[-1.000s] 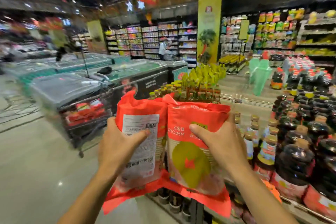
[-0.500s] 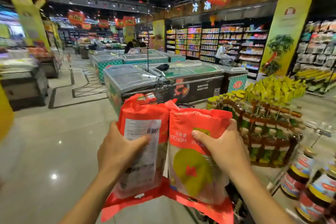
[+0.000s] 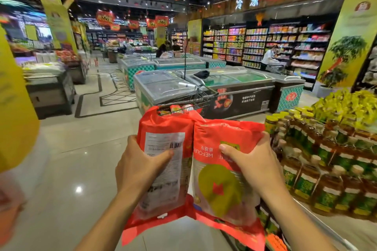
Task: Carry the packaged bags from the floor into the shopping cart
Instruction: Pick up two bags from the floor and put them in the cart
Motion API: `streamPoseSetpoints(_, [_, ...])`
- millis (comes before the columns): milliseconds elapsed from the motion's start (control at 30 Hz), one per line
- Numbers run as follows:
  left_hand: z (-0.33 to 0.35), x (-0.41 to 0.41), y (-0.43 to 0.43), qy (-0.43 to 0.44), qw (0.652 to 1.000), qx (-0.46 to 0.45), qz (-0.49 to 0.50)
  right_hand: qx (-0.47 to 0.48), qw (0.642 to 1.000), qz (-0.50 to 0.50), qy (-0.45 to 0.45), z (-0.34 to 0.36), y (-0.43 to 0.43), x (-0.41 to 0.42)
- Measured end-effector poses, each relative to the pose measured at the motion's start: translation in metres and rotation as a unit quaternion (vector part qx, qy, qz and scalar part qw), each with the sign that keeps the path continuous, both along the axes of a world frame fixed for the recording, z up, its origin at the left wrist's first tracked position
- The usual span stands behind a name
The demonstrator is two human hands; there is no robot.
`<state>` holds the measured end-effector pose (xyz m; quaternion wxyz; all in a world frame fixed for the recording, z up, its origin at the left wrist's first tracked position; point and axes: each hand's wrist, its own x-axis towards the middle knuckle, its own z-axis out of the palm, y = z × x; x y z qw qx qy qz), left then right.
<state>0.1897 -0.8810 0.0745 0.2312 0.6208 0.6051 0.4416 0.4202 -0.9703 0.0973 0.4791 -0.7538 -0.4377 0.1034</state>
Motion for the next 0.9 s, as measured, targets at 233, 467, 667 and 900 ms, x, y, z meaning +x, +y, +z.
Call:
streamPoseSetpoints(233, [-0.016,-0.006,0.076,0.017,0.999,-0.002,0.031,-0.007,0.999,0.030,0.011,-0.016,0.084,0.001])
streamPoseSetpoints(467, [-0.024,0.011,0.184,0.040,0.998,0.002,0.058,0.000,0.998,0.055,0.036,-0.029,0.201,0.023])
streamPoseSetpoints(667, [-0.018,0.043,0.282,0.048,0.996,0.004,0.074,-0.010,0.996,0.074,0.045,-0.028,0.307,0.057])
streamPoseSetpoints(900, [-0.014,0.069,0.371,0.042,0.996,0.002,0.082,-0.026,0.995,0.094,0.033,-0.020,0.403,0.086])
